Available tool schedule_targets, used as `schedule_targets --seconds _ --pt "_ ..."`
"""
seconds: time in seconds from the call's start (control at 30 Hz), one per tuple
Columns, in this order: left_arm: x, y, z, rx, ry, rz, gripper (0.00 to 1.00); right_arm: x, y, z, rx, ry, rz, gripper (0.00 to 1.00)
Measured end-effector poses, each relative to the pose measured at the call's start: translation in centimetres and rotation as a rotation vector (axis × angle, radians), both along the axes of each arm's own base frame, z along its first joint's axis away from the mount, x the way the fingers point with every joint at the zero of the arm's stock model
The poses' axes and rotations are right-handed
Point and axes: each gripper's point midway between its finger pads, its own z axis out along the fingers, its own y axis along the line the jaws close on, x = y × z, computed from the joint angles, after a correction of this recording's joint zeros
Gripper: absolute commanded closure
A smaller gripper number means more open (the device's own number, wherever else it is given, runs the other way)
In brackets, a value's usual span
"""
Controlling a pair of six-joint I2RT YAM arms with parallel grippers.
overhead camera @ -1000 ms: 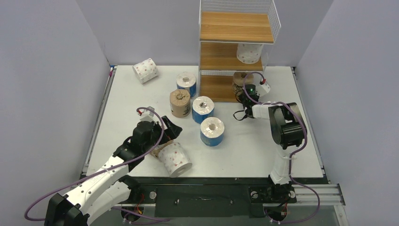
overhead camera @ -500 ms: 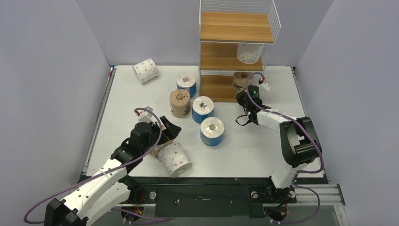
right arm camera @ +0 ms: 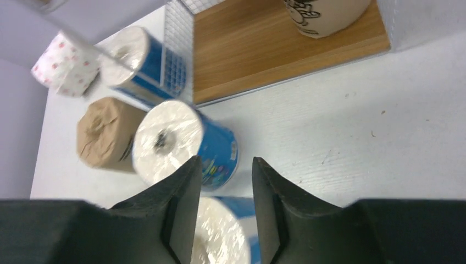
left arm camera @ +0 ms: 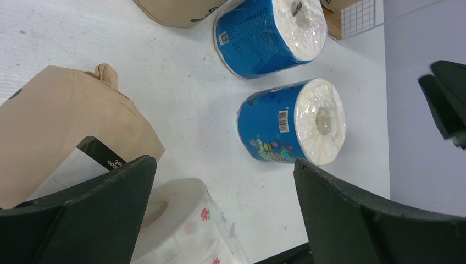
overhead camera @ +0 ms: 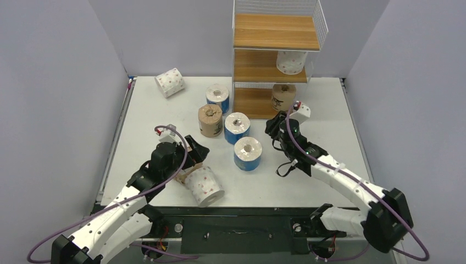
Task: Place and organize the paper towels onto the shelf
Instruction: Place the paper towel on the shelf, then pick up the paper towel from the center of the board.
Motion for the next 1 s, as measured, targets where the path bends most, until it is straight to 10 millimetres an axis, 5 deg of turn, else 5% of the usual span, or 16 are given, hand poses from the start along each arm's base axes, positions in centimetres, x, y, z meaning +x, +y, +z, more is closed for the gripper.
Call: schedule_targets --seconds 0.03,0.2,0.5,0.73,1.0 --pt "0.1 0.0 0.1 0.004 0.002 0.004 0.04 -1.1 0.4 1.1 -0.009 -0.026 0.013 0.27" --pt "0.8 0.2 0.7 0.023 0.005 0.028 0.04 -4.4 0.4 4.6 -0.002 -0.101 0.021 0.2" --pt "2.3 1.3 1.2 0.051 0.019 0.138 0.04 -6.7 -1.7 -1.2 0.045 0.023 0.055 0.19" --pt "2.5 1.2 1.3 0.02 0.028 0.156 0.04 -6.0 2.2 -0.6 -0.007 0.091 0.237 0.18" --pt "2.3 0.7 1.4 -0.015 -0.017 0.126 0.04 -6.1 4.5 -5.1 -0.124 0.259 0.356 0.22"
